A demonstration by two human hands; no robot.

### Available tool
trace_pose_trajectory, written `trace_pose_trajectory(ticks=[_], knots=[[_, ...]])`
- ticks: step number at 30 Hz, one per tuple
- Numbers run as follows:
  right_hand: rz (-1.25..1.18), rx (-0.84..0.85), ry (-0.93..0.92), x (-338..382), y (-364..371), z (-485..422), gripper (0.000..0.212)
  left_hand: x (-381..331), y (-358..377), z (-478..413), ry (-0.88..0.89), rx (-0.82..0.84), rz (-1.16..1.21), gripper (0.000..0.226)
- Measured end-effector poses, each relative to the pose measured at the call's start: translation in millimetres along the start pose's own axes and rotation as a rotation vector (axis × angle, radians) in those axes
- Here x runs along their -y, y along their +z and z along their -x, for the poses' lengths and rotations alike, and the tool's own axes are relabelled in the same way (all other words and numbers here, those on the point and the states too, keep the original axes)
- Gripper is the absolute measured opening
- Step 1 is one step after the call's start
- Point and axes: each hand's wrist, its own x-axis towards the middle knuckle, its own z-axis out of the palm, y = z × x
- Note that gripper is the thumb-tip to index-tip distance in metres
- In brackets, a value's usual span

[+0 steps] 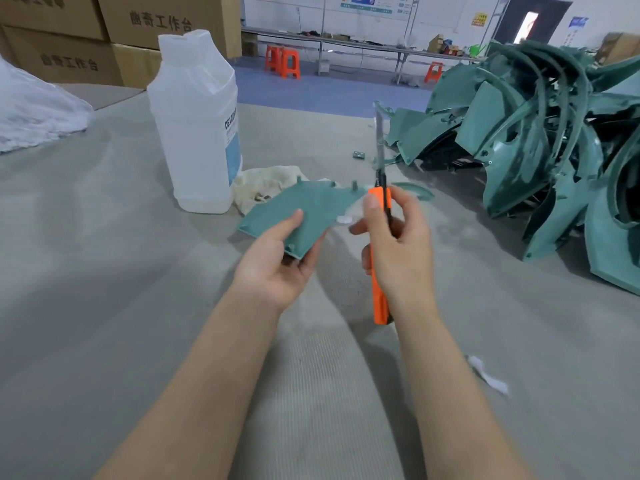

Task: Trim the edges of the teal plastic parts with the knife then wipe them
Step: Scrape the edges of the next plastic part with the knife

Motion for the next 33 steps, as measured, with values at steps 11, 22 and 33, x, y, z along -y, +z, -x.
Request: trace_pose_trajectory(ticks=[11,22,33], knots=[[0.425,0.074,-0.006,-21,-4,-1,0.023,-17,-16,-15,0.093,-0.031,0.02,0.009],[0.418,0.1,0.083,-24,-9,-2,0.023,-17,-18,-17,0.169,-0.06,-0.081,0.01],[0.488,0.137,0.083,-20,-8,2,0.03,-20,-22,-20,0.215,-0.072,-0.129,0.01]])
